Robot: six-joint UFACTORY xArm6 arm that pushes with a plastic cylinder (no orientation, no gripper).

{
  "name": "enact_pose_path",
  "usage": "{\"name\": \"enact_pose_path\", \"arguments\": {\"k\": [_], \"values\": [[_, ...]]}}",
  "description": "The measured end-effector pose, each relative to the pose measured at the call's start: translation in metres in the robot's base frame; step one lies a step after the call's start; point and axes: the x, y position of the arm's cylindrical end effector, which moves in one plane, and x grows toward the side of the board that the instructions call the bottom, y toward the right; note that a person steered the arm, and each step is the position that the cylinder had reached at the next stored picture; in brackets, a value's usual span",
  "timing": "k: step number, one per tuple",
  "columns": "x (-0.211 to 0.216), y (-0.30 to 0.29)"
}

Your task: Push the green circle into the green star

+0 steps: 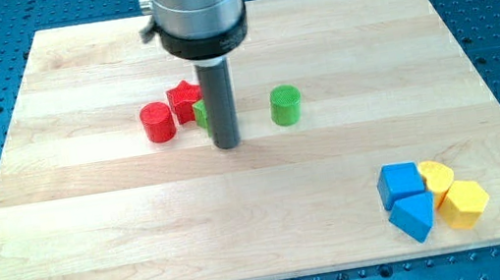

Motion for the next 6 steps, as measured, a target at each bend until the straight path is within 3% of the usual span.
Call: {"name": "enact_pose_path", "arguments": {"k": [1,2,3,6], "values": [[-0.007,0.089],[-0.037,0.089],[-0.037,0.038],[-0.036,0.037]]}}
